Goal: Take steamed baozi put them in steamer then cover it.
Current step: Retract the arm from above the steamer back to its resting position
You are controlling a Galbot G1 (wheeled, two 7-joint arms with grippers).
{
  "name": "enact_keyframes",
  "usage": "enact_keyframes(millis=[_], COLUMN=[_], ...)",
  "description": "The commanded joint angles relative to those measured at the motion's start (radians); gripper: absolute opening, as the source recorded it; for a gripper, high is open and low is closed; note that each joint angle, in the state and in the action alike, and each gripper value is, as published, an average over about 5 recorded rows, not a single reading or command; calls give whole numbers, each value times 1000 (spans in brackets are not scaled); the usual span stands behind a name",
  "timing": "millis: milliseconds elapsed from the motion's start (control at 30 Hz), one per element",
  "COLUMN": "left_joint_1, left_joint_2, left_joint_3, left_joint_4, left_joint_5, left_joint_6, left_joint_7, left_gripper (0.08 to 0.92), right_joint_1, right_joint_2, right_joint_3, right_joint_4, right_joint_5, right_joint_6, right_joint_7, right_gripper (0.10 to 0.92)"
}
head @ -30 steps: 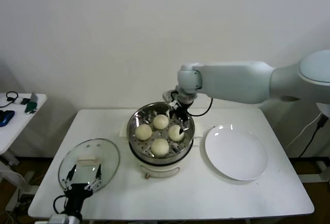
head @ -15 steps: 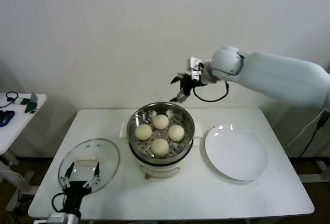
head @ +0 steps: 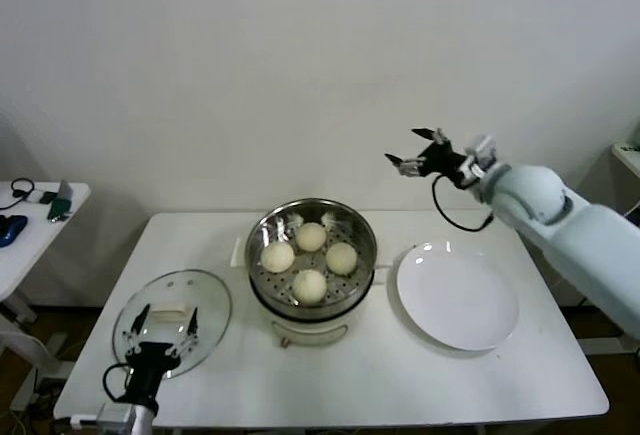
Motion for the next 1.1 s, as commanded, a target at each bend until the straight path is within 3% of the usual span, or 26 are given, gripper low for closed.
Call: enact_keyframes(millis=[33,400,533,633,733,1100], left_joint_1=[-17,10,22,26,34,-41], left_joint_2=[21,45,51,50,47,56], left_joint_3=[5,-11,-6,-15,-25,-11], left_joint_4=[14,2,-2,4,26,253], left_joint_5=[36,137,336,627,904,1302], left_joint_6=[-9,-26,-35,-59,-58,-6], left_joint_7=[2,-87,-228,-362,-434,-355], left_gripper=[823,823,823,823,823,823], right_joint_1=[-1121,-1279,-1279,-1276,-1275,-1273], right_joint_2=[168,479,515,540,562,586], right_joint_3=[1020,974,940,919,896,811], right_joint_4=[213,151,127,112,86,11], right_joint_5=[-164,-236,-239,-242,-256,-286], right_joint_6=[223,514,583,607,628,680], right_joint_7=[63,-25,-47,-51,-52,-60], right_gripper=[823,823,823,823,823,823])
